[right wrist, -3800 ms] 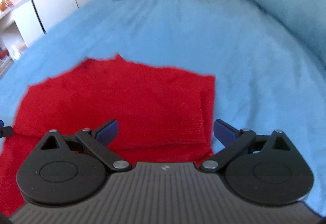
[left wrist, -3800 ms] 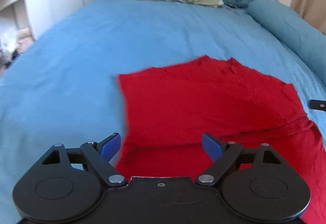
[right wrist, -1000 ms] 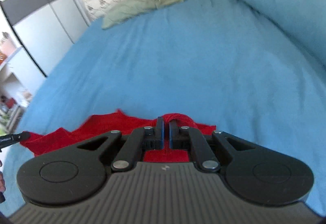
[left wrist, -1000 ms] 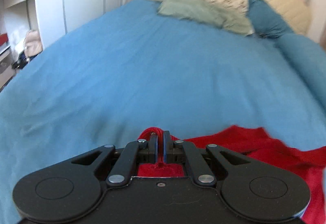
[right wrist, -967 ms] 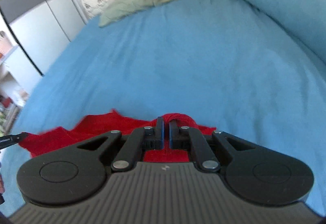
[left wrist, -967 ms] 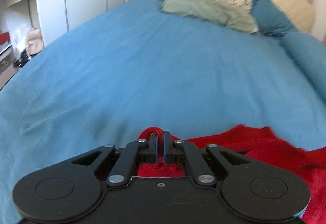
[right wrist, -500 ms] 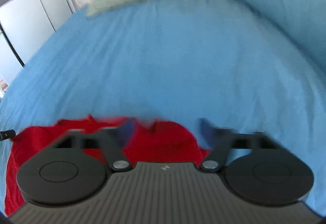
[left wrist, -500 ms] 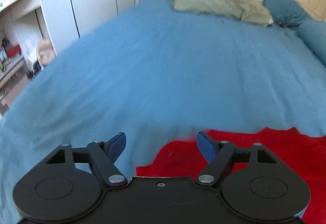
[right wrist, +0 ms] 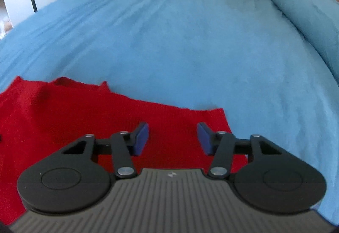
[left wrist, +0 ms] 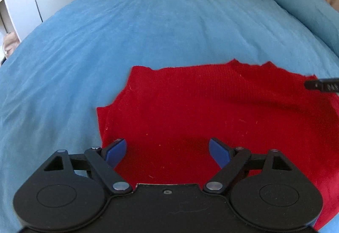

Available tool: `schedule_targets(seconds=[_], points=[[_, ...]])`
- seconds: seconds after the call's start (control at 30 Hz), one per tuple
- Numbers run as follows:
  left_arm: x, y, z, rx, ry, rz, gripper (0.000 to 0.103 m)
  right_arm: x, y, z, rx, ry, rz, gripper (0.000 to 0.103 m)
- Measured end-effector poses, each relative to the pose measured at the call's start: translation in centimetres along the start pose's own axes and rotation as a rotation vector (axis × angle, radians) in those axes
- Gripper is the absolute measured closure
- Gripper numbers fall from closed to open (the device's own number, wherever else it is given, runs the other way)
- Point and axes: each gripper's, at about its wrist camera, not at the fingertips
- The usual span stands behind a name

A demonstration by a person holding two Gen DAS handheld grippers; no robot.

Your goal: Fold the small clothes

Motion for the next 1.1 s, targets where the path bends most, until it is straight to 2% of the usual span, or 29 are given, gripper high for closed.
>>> schedule_targets(seconds=[0.03,0.17,0.3,0.33,0.37,0.4,0.47,0.5,0.6,0.7,0.8,0.87,1.0,1.1], points=[[0.1,0.1,0.1,0.006,-0.001,-0.001,0.015,0.9,0.5,-0.4,0.007,-0.008,0.020,0.085],[0.1,0.1,0.6,0.007,-0.009,0.002,0.014,1.4,2.5,-1.0,0.073,0.000,0.094,0.085],[0.3,-0.1,0.4,0.000,-0.013,-0.003,0.013,1.0,3.4,-1.0,0.084,0.024,0.112,0.086],[0.1,-0.1,0.5,-0.004,-0.014,-0.009,0.013,0.4,3.5,-1.0,0.084,0.039,0.118,0.083],[-0.2,0.0,0.5,-0.007,-0.013,-0.017,0.014,-0.7,3.5,-0.6,0.100,0.055,0.111,0.073],[-0.6,0.2,0.5,-0.012,-0.007,-0.023,0.014,-1.8,3.6,-0.2,0.124,0.061,0.082,0.044],[-1.8,0.4,1.0,-0.028,0.016,-0.010,0.014,-5.0,3.7,1.7,0.150,0.140,-0.019,0.017],[-2.4,0.5,1.4,-0.034,0.020,-0.004,0.014,-6.3,3.7,2.8,0.146,0.166,-0.061,0.015],[-2.8,1.5,2.5,-0.019,-0.001,0.009,0.014,-7.0,3.5,5.8,0.136,0.074,-0.120,0.015],[-2.0,2.3,3.7,0.008,-0.025,-0.005,0.013,-5.6,4.8,8.2,0.179,0.024,-0.089,0.017],[-1.6,2.5,3.9,0.004,-0.019,-0.009,0.010,-5.1,6.2,8.4,0.245,0.052,-0.106,0.017],[-1.8,2.4,3.6,-0.016,-0.025,-0.012,0.010,-5.8,6.0,7.8,0.214,0.045,-0.110,0.016],[-4.8,2.9,3.2,-0.030,0.014,-0.061,0.011,-11.7,6.5,8.0,0.182,0.109,-0.142,0.015],[-8.6,4.5,3.0,-0.043,0.067,-0.070,0.010,-16.0,6.8,9.2,0.179,0.081,-0.098,0.014]])
Point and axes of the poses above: each gripper's, at about its wrist camera, not at the fingertips, and x roughly the way its jaws point, y to its right, z to its underside, and after that the axes turned 7 degrees about x, right-handed
